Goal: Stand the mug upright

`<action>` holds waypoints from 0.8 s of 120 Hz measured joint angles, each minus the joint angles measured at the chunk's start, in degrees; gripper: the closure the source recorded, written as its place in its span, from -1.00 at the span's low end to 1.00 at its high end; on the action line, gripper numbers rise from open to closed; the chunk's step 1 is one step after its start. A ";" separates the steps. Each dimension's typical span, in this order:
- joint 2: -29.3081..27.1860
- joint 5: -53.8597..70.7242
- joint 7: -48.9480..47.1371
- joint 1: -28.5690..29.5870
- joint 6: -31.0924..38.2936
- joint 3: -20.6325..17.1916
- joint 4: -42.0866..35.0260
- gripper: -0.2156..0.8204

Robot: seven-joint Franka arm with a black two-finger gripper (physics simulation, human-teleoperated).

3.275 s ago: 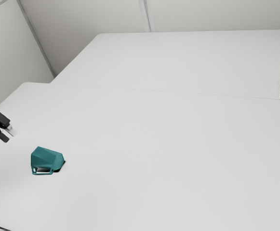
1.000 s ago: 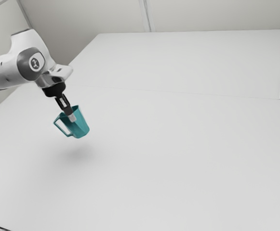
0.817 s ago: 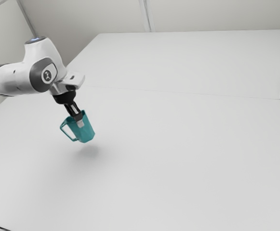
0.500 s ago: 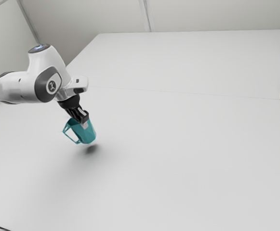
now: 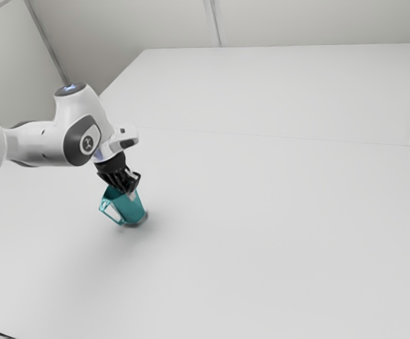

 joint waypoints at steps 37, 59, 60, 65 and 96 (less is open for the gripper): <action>1.34 -0.39 -3.79 -0.56 0.61 0.27 0.01 0.69; 0.87 -0.48 -4.68 -1.08 0.55 -0.22 0.40 -0.01; 0.82 -0.48 -4.71 -1.13 0.52 -0.22 0.43 -0.03; 0.56 -0.48 -4.79 -1.37 0.40 -0.23 0.70 -0.13; 0.25 -0.51 -4.59 -2.05 -6.69 -0.93 10.84 -0.45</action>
